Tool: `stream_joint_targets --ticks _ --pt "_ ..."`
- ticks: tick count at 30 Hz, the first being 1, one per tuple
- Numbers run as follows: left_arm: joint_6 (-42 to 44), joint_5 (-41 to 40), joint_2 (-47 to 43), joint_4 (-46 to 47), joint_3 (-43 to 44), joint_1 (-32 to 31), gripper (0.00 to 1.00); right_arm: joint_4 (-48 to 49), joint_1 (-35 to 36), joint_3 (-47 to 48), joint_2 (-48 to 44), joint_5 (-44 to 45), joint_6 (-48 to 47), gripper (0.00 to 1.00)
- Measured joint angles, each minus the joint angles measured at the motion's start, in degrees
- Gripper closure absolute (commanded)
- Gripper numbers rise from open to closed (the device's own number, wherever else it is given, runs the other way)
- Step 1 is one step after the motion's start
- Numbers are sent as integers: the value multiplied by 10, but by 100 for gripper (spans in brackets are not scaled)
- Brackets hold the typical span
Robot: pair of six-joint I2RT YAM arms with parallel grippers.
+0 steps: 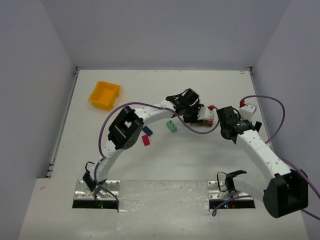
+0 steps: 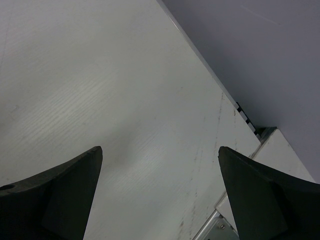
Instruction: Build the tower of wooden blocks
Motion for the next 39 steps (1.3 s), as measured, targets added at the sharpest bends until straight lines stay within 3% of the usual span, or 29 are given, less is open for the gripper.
stream_joint_targets --ticks 28,39 --pt "-3 -1 0 11 -2 -1 62 0 0 0 0 -1 -4 1" --pt "-2 -3 0 14 -3 -3 55 0 0 2 0 -1 -4 1"
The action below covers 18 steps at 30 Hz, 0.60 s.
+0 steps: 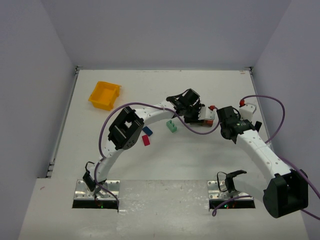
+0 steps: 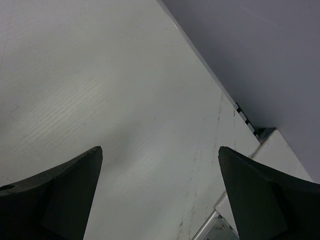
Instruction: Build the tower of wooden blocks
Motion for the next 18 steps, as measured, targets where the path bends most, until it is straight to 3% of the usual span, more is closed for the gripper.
stream_joint_targets --ticks 5,13,18 --pt "1 -2 0 0 0 -1 45 0 0 1 0 0 0 1" --pt "6 -5 0 0 0 -3 7 0 0 1 0 0 0 1" --pt "10 -7 0 -2 0 -5 0 0 0 1 0 0 0 1"
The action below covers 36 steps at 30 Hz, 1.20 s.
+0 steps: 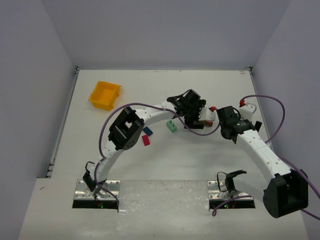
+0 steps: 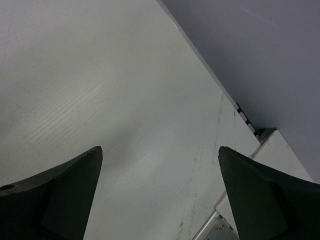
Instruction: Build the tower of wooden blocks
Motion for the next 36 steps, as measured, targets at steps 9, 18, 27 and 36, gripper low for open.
stream_joint_targets --ticks 9,18,27,36 --pt "0 -20 -10 -23 -3 0 0 30 0 0 -11 -19 -34 1" --pt "-21 -25 -143 -54 -75 0 0 94 0 -3 -114 -128 -92 1" --pt "-173 -48 -378 107 -262 44 0 135 0 -33 -209 -257 -141 1" --pt "-533 -314 -597 257 -483 87 0 191 0 -64 -210 -401 -192 1"
